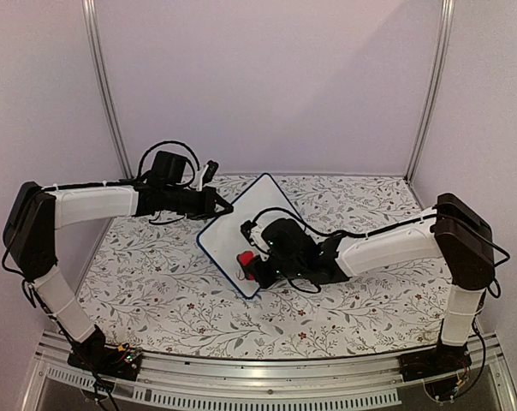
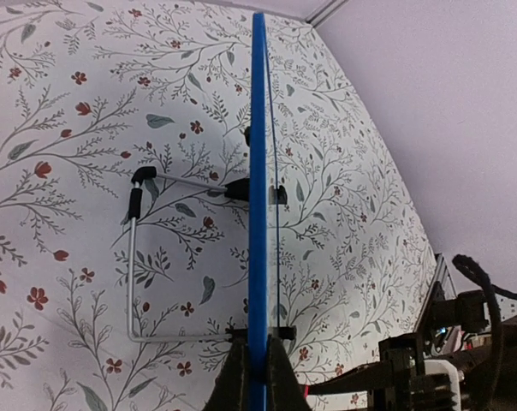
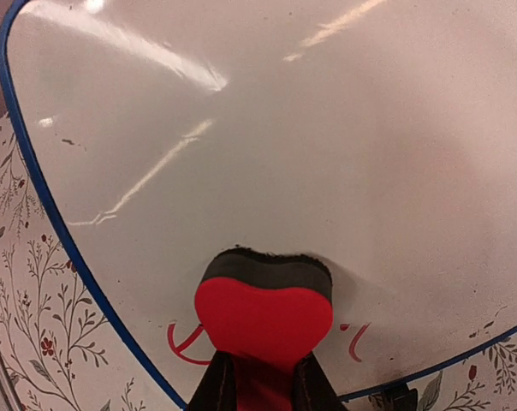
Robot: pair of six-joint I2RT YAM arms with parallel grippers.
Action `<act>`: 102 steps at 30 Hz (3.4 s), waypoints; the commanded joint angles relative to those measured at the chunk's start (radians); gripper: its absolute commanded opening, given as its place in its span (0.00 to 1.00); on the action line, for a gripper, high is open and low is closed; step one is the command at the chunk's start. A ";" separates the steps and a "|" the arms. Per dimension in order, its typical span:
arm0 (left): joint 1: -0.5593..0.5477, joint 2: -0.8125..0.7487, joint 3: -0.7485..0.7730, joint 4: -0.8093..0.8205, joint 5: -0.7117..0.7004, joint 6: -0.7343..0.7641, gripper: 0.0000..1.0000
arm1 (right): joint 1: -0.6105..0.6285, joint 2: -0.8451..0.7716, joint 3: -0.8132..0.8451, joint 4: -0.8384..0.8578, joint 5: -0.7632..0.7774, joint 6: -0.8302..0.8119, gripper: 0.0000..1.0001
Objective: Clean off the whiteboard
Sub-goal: Erase the whiteboard at the center of the board.
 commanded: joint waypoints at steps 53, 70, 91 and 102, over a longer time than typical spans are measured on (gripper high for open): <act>-0.031 0.011 0.006 -0.015 0.042 -0.012 0.00 | -0.044 -0.076 -0.048 -0.295 -0.259 -0.222 0.00; -0.030 0.014 0.006 -0.015 0.044 -0.013 0.00 | 0.011 0.038 0.122 -0.308 -0.140 -0.234 0.00; -0.027 0.015 0.008 -0.015 0.049 -0.013 0.00 | 0.011 0.020 0.166 -0.274 -0.056 -0.276 0.00; -0.027 0.017 0.009 -0.016 0.050 -0.014 0.00 | 0.011 -0.023 0.035 -0.317 -0.043 -0.282 0.00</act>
